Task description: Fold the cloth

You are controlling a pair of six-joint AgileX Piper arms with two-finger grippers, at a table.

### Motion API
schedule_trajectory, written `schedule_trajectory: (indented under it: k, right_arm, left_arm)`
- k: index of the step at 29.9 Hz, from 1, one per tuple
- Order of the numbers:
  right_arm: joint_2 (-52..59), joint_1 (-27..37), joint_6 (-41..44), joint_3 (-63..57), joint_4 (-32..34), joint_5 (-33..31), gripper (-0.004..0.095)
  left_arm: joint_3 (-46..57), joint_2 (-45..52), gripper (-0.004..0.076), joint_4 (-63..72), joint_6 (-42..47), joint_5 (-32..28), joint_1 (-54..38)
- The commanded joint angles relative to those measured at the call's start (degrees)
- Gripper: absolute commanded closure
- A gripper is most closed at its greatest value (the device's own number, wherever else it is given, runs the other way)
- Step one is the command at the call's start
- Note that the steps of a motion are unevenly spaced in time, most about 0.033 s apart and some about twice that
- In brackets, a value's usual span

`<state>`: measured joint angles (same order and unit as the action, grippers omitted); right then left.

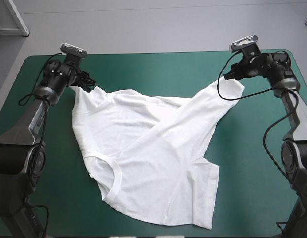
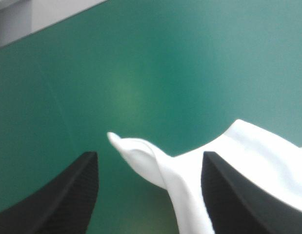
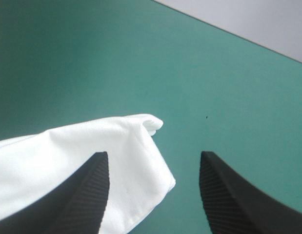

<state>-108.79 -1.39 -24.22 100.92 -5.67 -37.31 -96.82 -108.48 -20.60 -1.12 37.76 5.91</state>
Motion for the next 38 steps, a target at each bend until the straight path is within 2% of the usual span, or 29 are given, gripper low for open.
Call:
schedule_trajectory:
  k: [1, 7, 11, 14, 16, 22, 23, 26, 29, 34, 38]
  right_arm:
    - [7.89, 0.43, -0.54, 1.97, -0.5, 2.31, 0.0408]
    - [17.26, 0.43, -0.54, 1.97, -2.35, 0.39, 0.0422]
    - [24.0, 0.43, -0.54, 1.97, -8.42, -3.59, 0.0422]
    - [28.36, 0.29, -0.77, 1.97, -13.22, -9.06, 0.0422]
    - [30.95, 0.05, -1.62, 1.97, -15.6, -13.91, 0.0422]
    - [35.92, 0.05, -2.49, 1.77, -26.38, -29.62, 0.0423]
    - [36.36, -0.08, -2.08, 1.62, -27.95, -30.36, 0.0423]
    - [38.89, -2.34, -3.21, -2.01, -33.56, -30.2, 0.0443]
    - [40.62, -7.5, -3.21, -7.09, -34.06, -30.2, 0.0499]
    - [41.0, -19.22, -3.39, -16.5, -29.74, -27.74, 0.0513]
    - [40.56, -28.94, -2.8, -22.49, -25.1, -22.58, 0.0512]
  left_arm:
    - [-2.18, 9.39, 0.0265, 1.2, 0.15, -2.05, 0.07]
    - [-1.98, 17.55, 0.0267, 3.89, 0.03, 5.01, 0.07]
    - [-1.98, 21.73, 0.0284, 6.23, -1.86, 11.35, 0.07]
    - [-0.46, 25.25, 0.0297, 9.18, -2.54, 15.18, 0.07]
    - [2.82, 28.65, 0.0297, 10.85, -2.54, 15.66, 0.07]
    - [20.14, 39.36, 0.0297, 13.34, -0.97, 15.75, 0.07]
    - [23.29, 40.47, 0.0297, 13.34, -0.28, 15.29, 0.07]
    - [31.4, 42.58, 0.0297, 10.94, 4.52, 11.22, 0.07]
    - [36.89, 41.95, 0.0298, 10.47, 7.41, 5.95, -0.85]
    - [37.87, 35.1, 0.0351, 17.86, 6.37, 0.35, -6.07]
    - [35.63, 28.17, 0.0363, 27.8, -0.89, 0.37, -10.33]
